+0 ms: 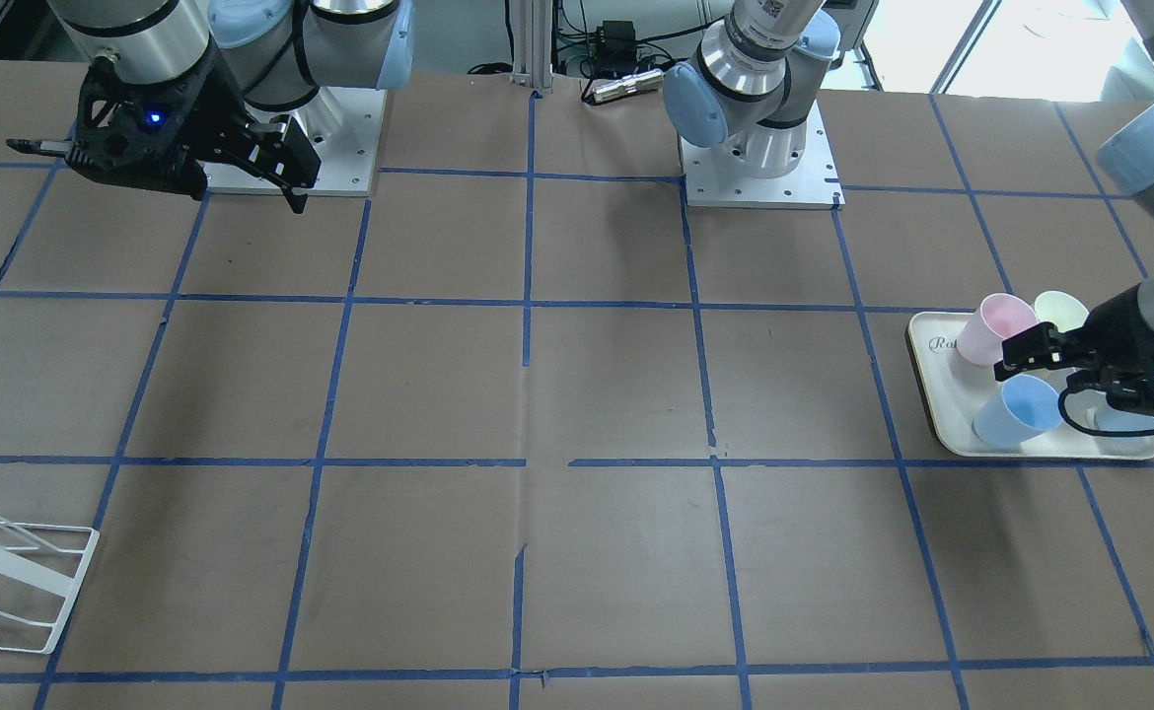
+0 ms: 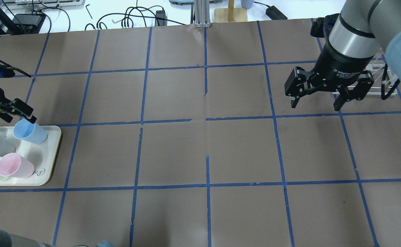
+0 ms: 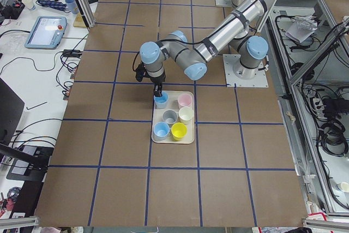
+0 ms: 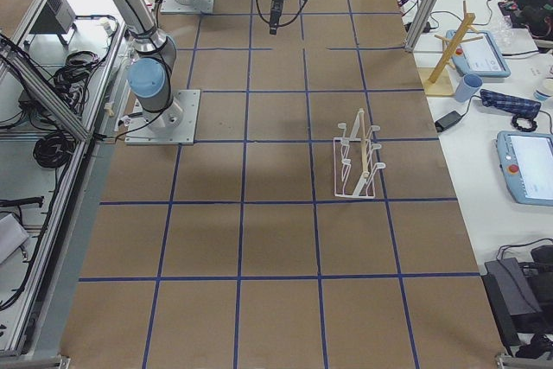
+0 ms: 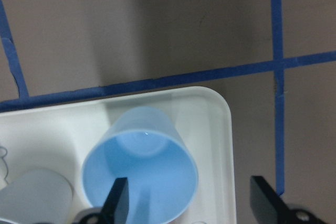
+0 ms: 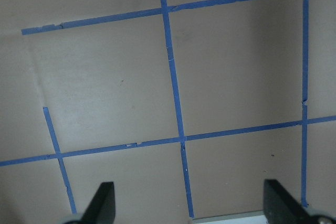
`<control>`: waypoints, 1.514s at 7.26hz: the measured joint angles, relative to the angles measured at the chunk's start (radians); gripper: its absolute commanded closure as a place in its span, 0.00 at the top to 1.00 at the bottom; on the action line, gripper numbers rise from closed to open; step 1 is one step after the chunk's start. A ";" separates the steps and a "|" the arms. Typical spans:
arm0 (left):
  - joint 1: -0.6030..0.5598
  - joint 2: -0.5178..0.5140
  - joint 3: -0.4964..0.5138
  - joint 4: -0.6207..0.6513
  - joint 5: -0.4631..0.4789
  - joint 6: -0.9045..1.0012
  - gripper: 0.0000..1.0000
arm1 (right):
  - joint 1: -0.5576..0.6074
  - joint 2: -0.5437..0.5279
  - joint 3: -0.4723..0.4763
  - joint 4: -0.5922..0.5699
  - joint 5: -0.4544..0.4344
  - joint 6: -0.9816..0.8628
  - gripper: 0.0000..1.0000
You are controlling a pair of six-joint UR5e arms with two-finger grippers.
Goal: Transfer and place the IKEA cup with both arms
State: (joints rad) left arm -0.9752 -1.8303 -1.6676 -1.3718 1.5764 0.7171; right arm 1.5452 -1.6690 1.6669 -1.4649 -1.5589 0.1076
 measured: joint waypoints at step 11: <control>-0.646 0.242 0.087 -0.164 -0.024 -0.778 1.00 | -0.015 -0.002 0.003 -0.060 -0.001 -0.003 1.00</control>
State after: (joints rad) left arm -1.6209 -1.5879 -1.5811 -1.5359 1.5521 -0.0608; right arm 1.5300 -1.6705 1.6697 -1.5250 -1.5599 0.1049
